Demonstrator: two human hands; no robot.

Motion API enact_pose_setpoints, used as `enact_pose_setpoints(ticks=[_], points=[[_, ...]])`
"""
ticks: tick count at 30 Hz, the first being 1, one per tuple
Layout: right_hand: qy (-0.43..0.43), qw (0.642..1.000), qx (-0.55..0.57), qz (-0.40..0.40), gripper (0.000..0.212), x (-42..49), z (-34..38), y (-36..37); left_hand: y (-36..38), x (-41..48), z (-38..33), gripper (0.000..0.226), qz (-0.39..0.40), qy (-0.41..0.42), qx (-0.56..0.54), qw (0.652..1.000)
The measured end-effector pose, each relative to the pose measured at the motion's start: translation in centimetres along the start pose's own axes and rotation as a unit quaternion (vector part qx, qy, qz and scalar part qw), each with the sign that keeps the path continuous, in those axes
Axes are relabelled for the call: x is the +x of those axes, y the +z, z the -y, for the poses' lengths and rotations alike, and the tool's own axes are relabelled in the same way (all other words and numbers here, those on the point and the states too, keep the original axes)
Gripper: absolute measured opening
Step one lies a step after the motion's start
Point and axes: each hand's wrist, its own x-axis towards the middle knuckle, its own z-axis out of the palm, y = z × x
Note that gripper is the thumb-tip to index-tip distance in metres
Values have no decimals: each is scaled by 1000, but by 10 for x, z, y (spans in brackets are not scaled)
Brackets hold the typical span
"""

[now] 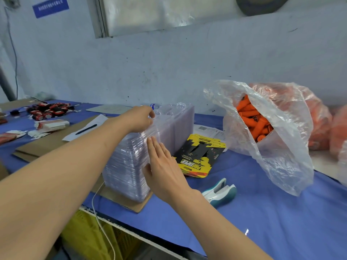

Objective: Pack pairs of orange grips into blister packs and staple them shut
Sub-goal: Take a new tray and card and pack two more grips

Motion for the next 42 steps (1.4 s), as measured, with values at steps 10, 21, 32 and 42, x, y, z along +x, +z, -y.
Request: enact_pose_setpoints(ticks=[10,21,32,42], points=[[-12,999,-43,-24,55,6,-6,-10,-6,0,-8,34,-7,-16,10,1000],[-8,1000,-15,-12,50,9,-9,-16,-34,-3,-21,37,-129,-4,62,990],[222,850,417,-232,63,26,-49,-89,-129,-62,-60,29,-210,107,-151,960],[209,574,732,-301,61,-45,-94,-188,-98,-85,-80,28,227,150,-623,734]])
